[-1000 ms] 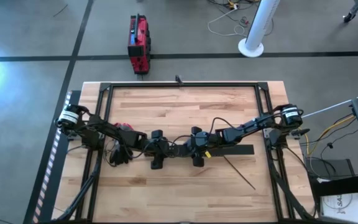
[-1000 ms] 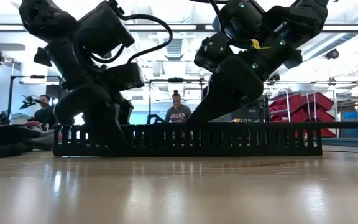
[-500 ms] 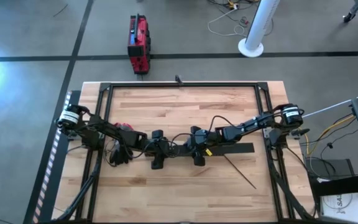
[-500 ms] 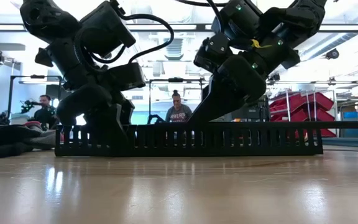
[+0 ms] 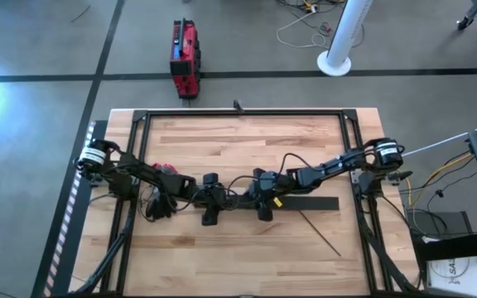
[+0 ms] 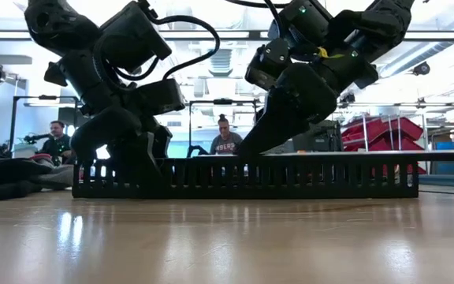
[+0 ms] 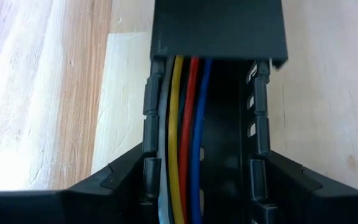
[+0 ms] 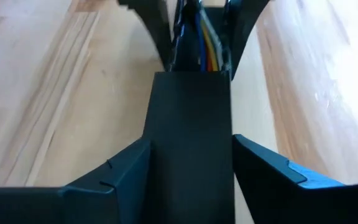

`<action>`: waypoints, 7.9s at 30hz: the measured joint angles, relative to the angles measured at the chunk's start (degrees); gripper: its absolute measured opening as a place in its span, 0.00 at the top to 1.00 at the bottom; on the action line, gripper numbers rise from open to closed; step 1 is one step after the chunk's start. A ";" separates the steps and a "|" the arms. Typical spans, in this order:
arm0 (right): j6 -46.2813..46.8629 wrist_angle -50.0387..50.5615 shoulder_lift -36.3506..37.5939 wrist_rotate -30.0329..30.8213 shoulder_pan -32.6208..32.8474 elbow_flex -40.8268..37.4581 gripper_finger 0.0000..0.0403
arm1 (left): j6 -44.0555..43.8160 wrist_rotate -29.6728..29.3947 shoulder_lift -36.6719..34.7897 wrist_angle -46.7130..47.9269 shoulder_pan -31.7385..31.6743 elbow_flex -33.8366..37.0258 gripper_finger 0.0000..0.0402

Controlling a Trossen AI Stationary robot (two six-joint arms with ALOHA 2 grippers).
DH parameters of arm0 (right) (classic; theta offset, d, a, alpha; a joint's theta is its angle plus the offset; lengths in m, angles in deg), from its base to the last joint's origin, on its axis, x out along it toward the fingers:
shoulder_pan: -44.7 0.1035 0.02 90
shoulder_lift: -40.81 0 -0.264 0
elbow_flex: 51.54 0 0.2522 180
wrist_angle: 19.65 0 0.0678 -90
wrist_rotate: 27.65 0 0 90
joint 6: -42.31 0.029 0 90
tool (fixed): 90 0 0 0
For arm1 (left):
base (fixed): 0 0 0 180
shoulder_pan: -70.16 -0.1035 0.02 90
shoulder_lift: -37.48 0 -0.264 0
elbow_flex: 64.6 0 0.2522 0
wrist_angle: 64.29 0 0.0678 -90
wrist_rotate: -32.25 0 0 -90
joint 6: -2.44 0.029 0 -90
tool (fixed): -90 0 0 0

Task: Ziptie cables
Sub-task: Close the black cable duct with the black cable duct cover

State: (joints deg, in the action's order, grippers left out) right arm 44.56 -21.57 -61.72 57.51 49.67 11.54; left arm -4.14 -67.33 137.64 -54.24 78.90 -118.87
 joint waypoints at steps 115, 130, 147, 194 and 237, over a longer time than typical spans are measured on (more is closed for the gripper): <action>-1.34 3.57 -5.32 2.83 -1.27 7.83 0.45 | 1.81 -0.45 -6.58 -7.61 -0.35 -1.20 0.28; -0.54 5.59 -5.21 2.88 -1.27 7.94 0.45 | -5.12 -0.33 -10.87 -2.82 0.76 8.45 0.27; -2.65 2.11 -5.34 1.64 -1.33 7.61 0.45 | -4.69 -1.27 -4.15 -12.05 0.85 9.14 0.48; -3.94 -2.00 -10.11 3.36 -1.46 11.99 0.45 | -1.76 -1.90 -6.17 -8.35 0.72 5.65 0.37; -4.49 -2.71 -10.19 3.30 -1.92 11.94 0.45 | -1.45 -3.45 -0.71 -8.53 0.83 5.75 0.48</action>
State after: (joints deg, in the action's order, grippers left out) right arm 40.06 -24.28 -71.91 60.82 47.75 23.47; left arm -5.59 -70.78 136.92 -62.77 79.73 -113.13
